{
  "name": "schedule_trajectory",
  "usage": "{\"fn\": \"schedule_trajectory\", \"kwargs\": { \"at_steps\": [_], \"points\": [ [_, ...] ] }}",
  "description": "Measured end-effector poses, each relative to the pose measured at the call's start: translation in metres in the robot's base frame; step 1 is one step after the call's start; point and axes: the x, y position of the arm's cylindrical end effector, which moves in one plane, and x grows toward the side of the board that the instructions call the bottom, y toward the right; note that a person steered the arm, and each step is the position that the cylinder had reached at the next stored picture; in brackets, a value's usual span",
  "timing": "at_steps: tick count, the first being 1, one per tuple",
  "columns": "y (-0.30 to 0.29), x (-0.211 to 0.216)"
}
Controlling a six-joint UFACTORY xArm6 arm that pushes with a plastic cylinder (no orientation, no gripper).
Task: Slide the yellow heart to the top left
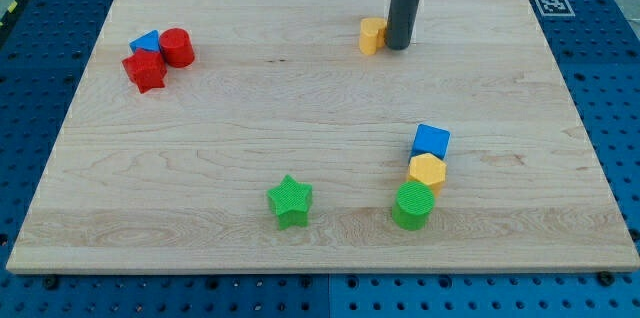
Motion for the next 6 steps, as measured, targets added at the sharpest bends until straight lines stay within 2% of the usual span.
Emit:
{"fn": "schedule_trajectory", "kwargs": {
  "at_steps": [2, 6],
  "points": [
    [-0.031, -0.02],
    [-0.044, 0.008]
  ]
}}
